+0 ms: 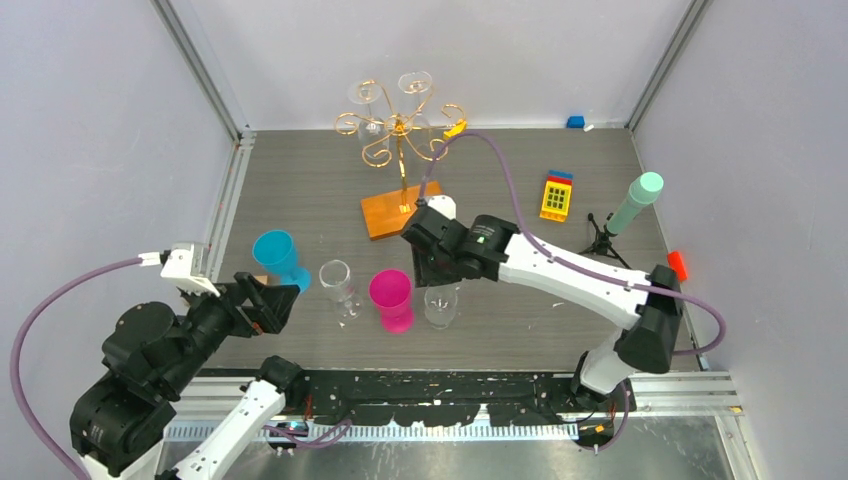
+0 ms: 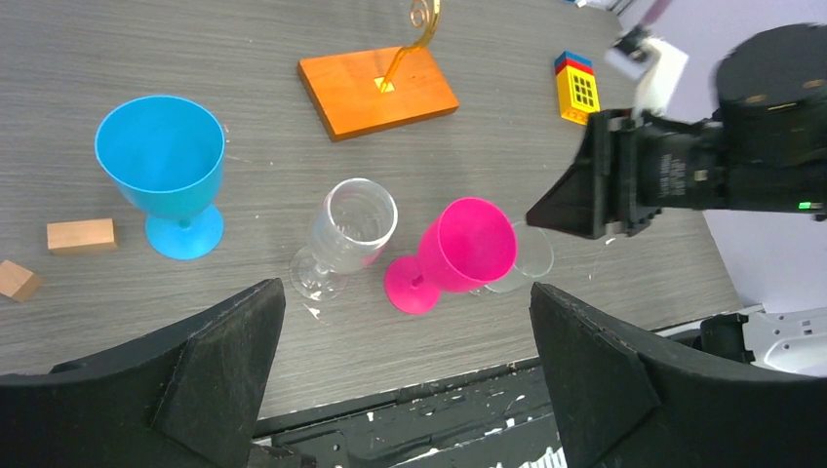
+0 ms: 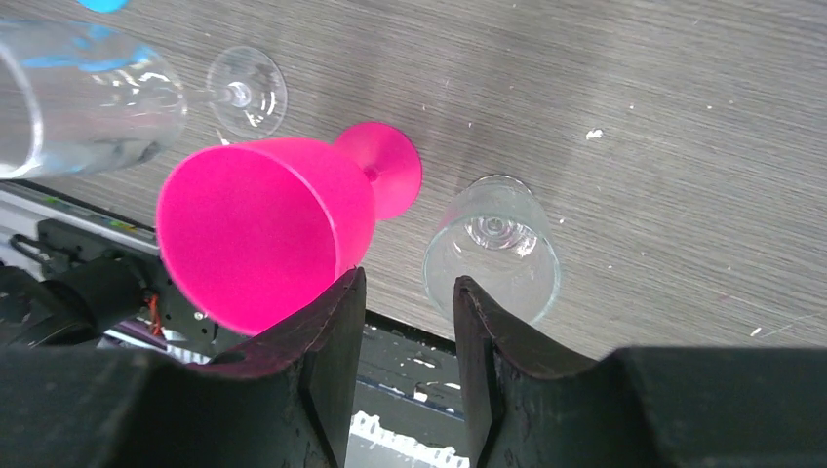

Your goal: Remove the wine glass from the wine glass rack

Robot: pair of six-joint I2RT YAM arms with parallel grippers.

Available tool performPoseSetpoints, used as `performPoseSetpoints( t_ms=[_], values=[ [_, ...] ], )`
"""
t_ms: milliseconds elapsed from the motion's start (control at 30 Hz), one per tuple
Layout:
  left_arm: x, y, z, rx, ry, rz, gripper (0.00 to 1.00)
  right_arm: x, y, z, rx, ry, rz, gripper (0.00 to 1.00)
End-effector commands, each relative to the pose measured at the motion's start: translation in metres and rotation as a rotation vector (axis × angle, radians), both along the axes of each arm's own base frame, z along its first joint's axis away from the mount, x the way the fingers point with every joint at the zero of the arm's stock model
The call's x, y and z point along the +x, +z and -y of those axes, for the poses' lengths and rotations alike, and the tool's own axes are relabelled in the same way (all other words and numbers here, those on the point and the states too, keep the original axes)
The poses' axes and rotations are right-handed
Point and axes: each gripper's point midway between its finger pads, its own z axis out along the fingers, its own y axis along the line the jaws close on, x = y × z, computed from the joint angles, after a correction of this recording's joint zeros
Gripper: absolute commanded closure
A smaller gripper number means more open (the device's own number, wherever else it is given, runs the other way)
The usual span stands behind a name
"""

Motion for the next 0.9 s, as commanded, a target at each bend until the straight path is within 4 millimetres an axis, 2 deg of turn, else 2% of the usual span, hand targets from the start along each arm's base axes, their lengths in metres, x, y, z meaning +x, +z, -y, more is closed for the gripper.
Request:
performPoseSetpoints(
  t_ms=[0, 167, 233, 267, 300, 433, 533, 733, 867],
  values=[
    [0.016, -0.002, 0.007, 0.006, 0.001, -0.015, 0.00, 0.005, 0.055, 0.014, 0.095, -0.027, 0.117, 0.56],
    [0.026, 0.007, 0.016, -0.045, 0.001, 0.003, 0.00, -0.002, 0.075, 0.033, 0.167, -0.026, 0.172, 0.55],
    [0.029, 0.012, 0.019, -0.074, 0.005, 0.010, 0.00, -0.007, 0.091, 0.046, 0.224, -0.030, 0.216, 0.53],
    [0.032, 0.014, 0.020, -0.089, 0.007, 0.015, 0.00, -0.008, 0.089, 0.050, 0.226, -0.029, 0.223, 0.53],
    [0.035, 0.016, 0.022, -0.100, 0.009, 0.016, 0.00, -0.011, 0.097, 0.056, 0.252, -0.031, 0.243, 0.53],
    [0.051, 0.017, 0.032, -0.136, 0.019, -0.005, 0.00, -0.015, 0.106, 0.075, 0.282, -0.045, 0.287, 0.52],
    [0.063, 0.026, 0.039, -0.172, 0.023, -0.007, 0.00, -0.017, 0.119, 0.091, 0.319, -0.073, 0.331, 0.52],
    [0.097, 0.057, 0.054, -0.262, 0.047, 0.045, 0.00, -0.019, 0.142, 0.115, 0.363, -0.112, 0.405, 0.51],
    [0.123, 0.068, 0.055, -0.246, 0.108, 0.045, 0.00, -0.020, 0.143, 0.116, 0.377, -0.108, 0.409, 0.51]
  ],
)
